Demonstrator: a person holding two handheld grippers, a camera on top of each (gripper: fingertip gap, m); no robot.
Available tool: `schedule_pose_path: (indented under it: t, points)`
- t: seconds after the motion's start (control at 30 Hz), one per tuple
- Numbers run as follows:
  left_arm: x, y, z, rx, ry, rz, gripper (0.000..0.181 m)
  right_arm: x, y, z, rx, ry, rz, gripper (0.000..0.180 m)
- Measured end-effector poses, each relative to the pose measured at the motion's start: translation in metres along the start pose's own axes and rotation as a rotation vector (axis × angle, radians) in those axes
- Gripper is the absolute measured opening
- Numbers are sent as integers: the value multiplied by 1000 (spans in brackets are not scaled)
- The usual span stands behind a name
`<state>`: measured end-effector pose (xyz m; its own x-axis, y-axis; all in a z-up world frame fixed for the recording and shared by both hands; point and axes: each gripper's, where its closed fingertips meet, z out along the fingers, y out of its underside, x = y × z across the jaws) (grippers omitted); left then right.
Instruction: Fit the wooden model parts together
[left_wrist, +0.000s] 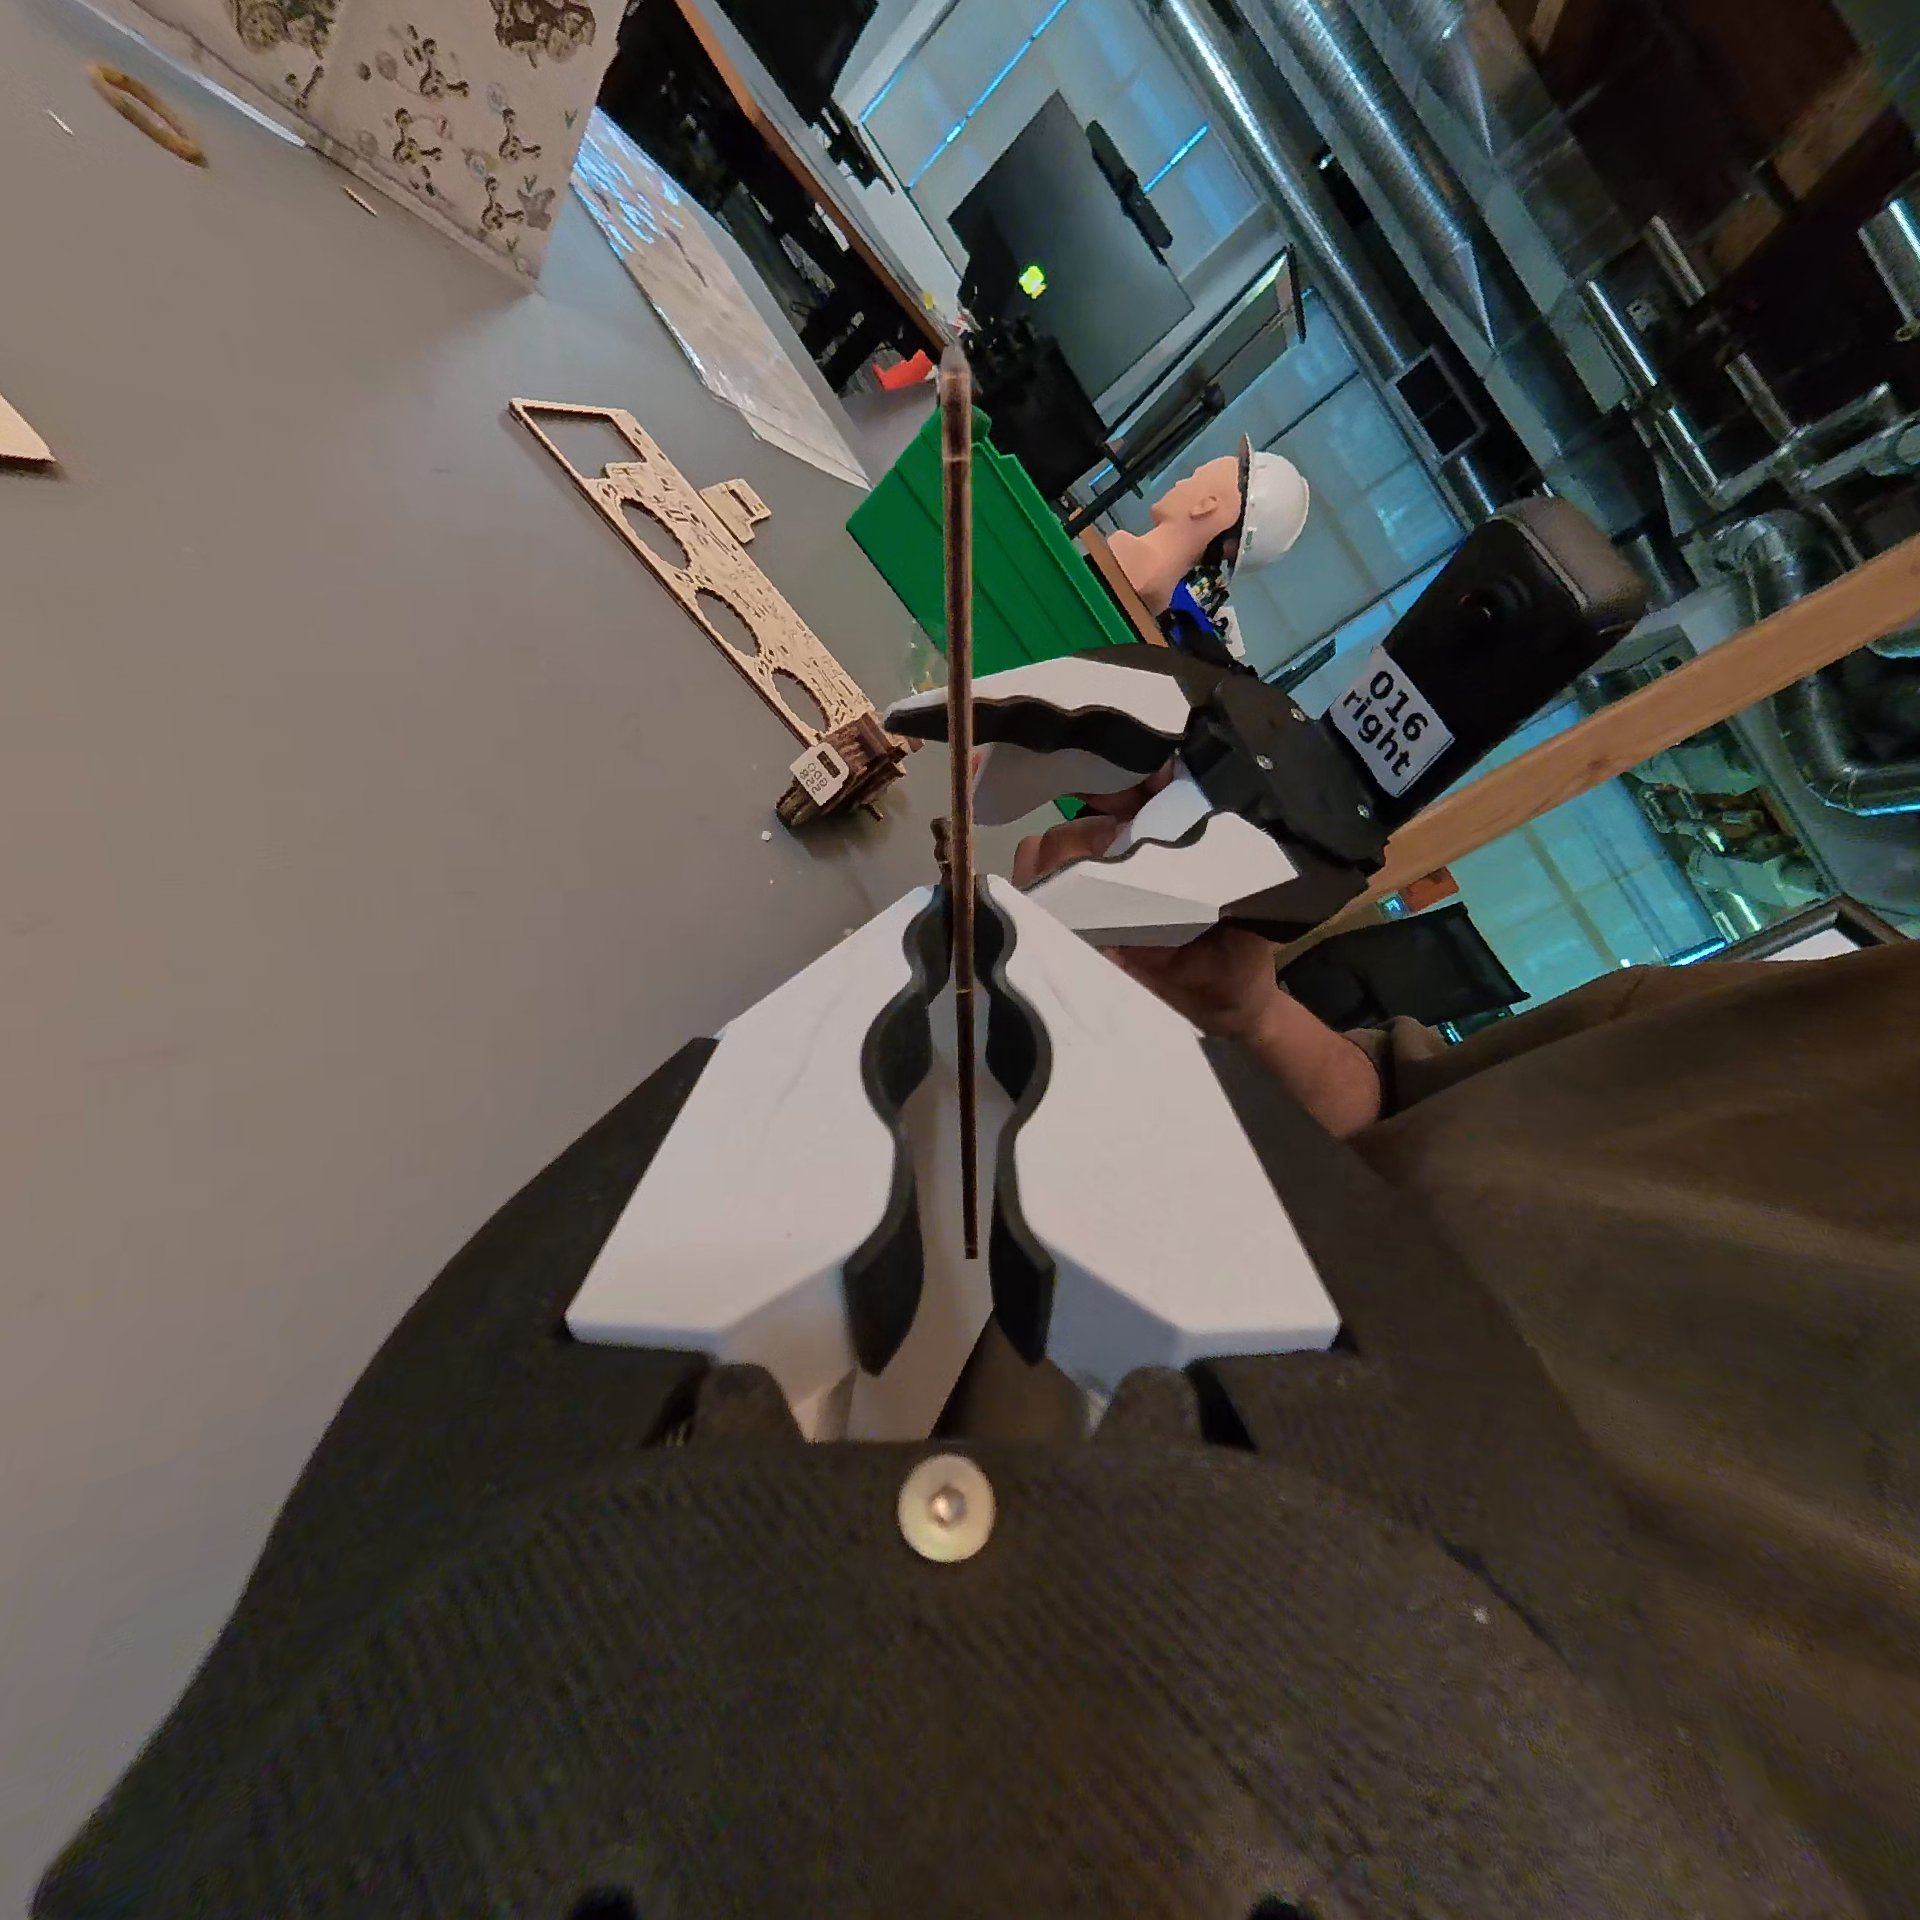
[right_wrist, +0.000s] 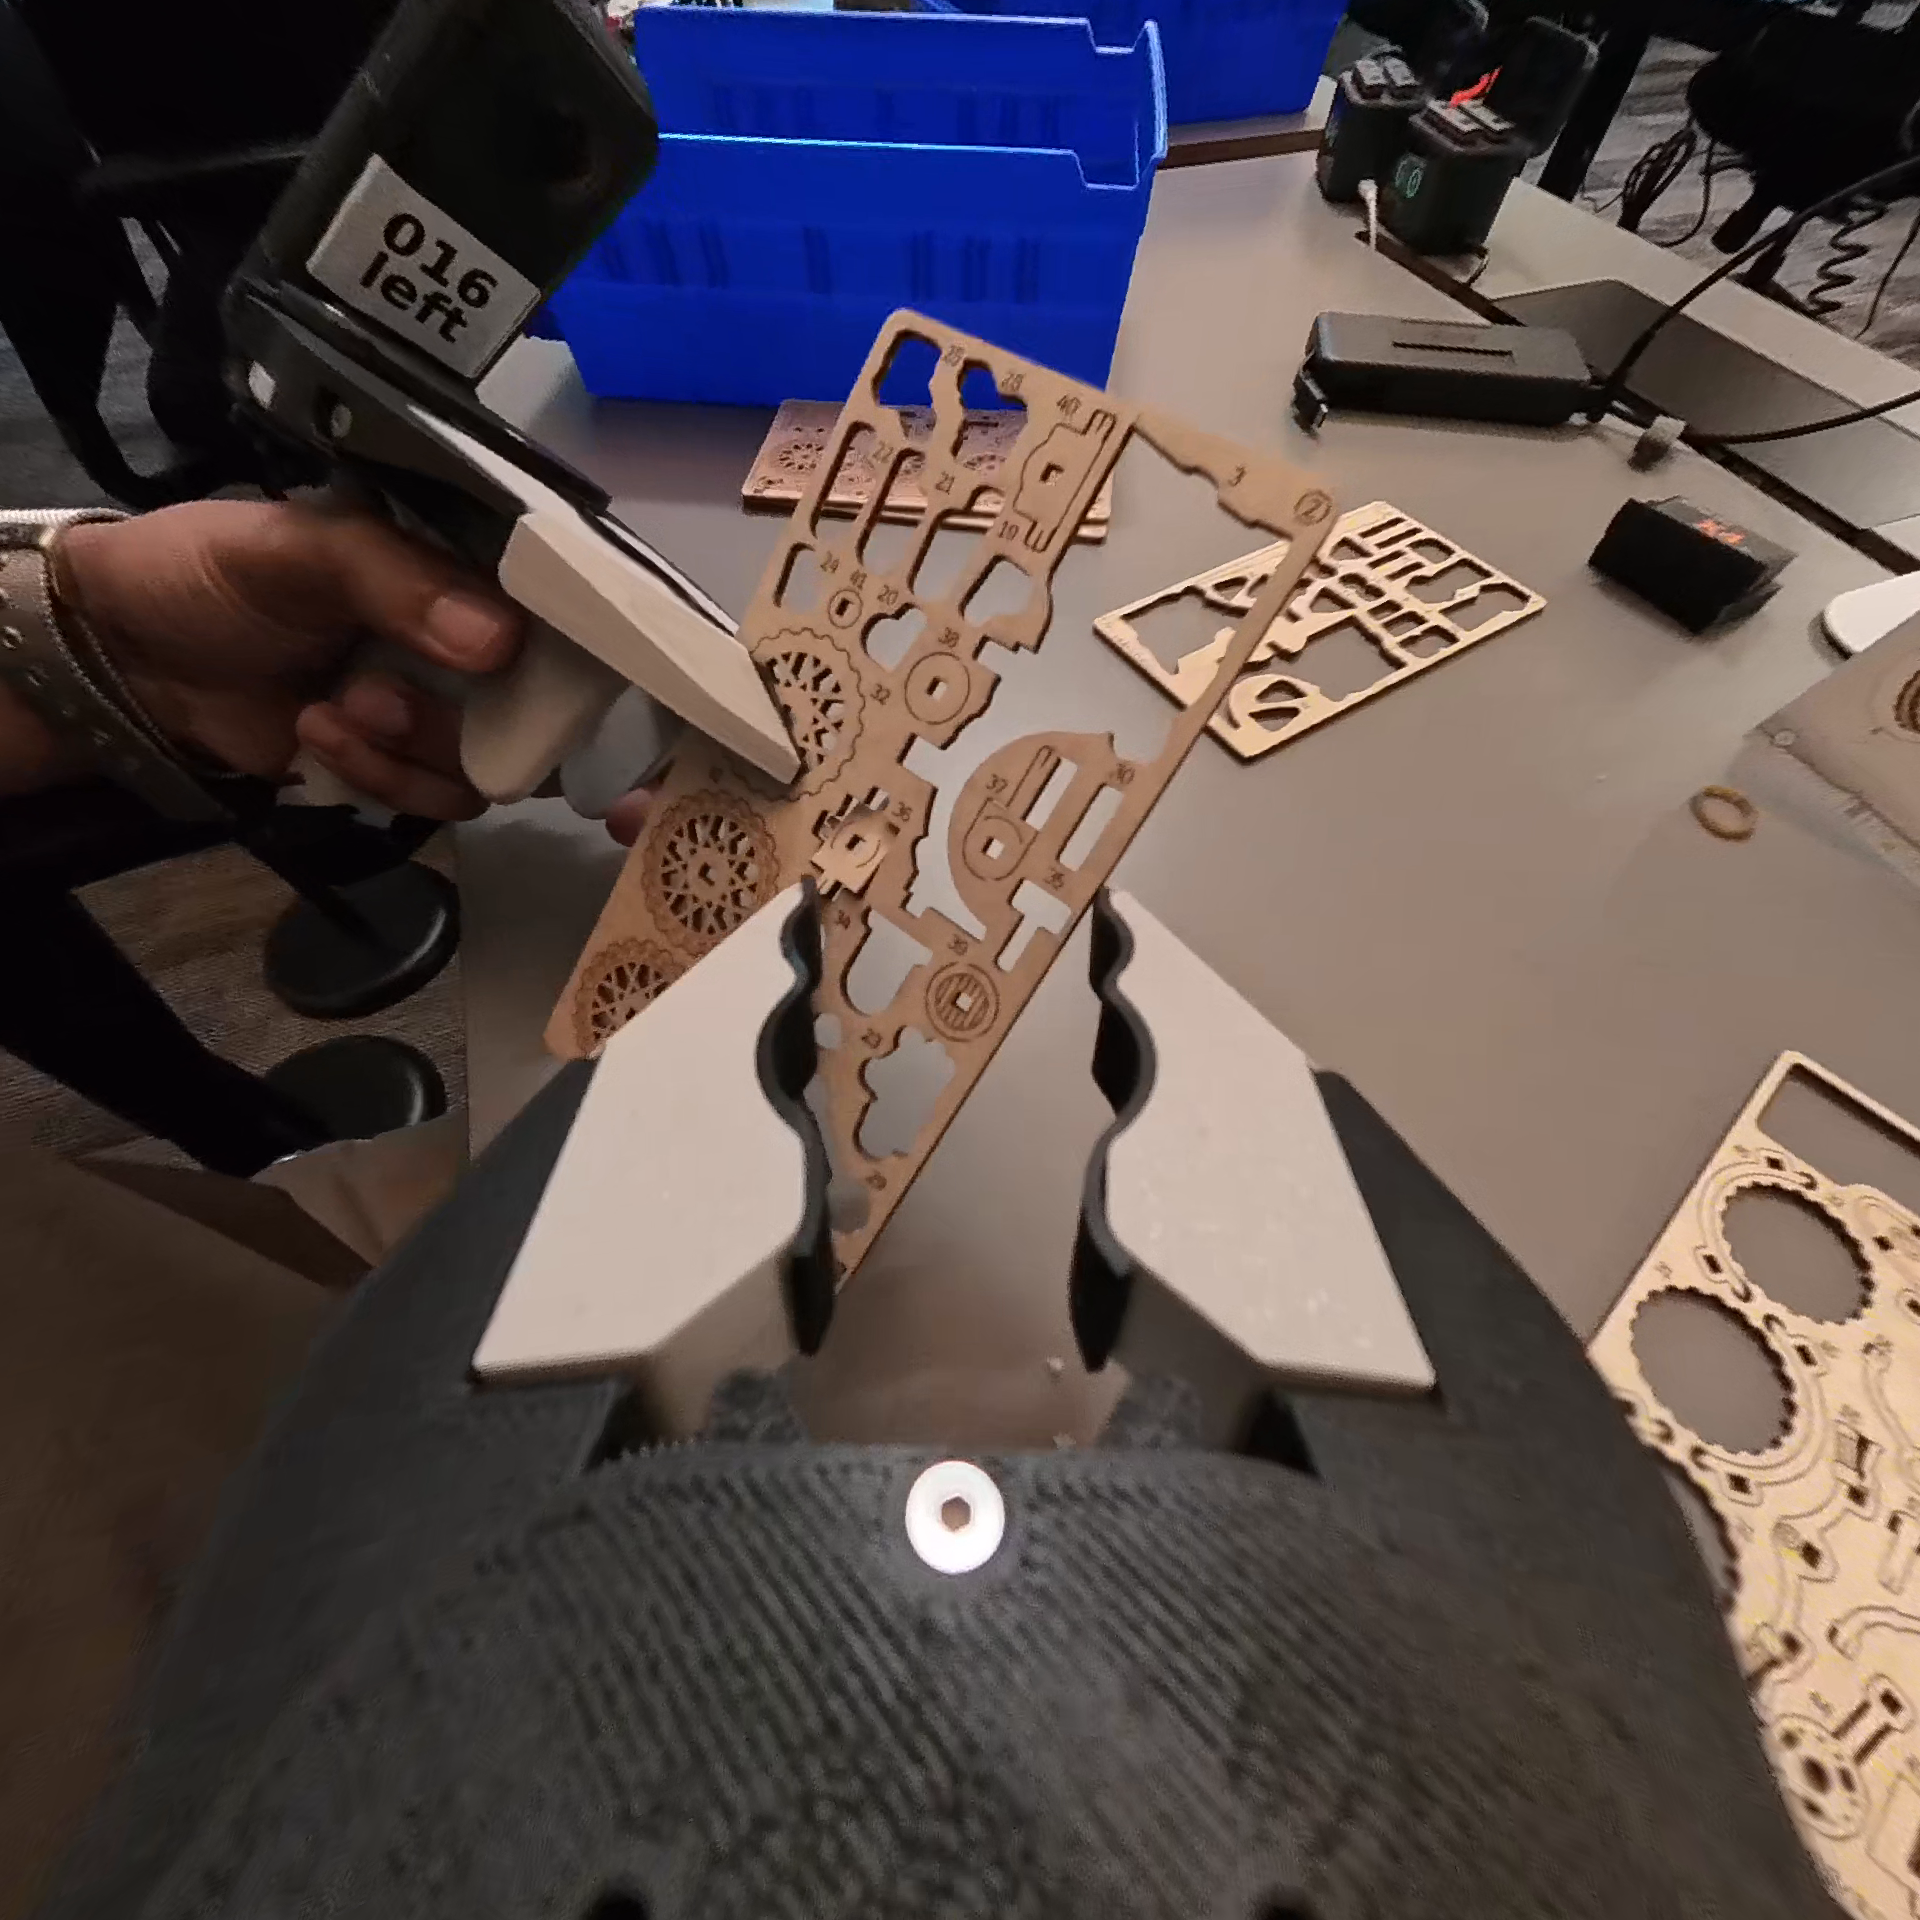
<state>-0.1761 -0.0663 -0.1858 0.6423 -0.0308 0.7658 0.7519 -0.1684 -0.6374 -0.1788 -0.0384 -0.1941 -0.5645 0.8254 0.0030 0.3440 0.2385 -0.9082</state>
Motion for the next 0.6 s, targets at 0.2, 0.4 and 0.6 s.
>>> schedule_pose_path:
  t: [0.2, 0.4, 0.6]
  points:
    - [-3, 4, 3, -21, -40, 42, 1, 1, 6, 1, -44, -7, 45, 49]
    - [-4, 5, 3, -26, -54, 47, 1, 2, 8, 2, -51, 4, 65, 47]
    - [-5, 14, 8, -67, -75, 84, 0, 8, 7, -3, -33, -8, 140, 28]
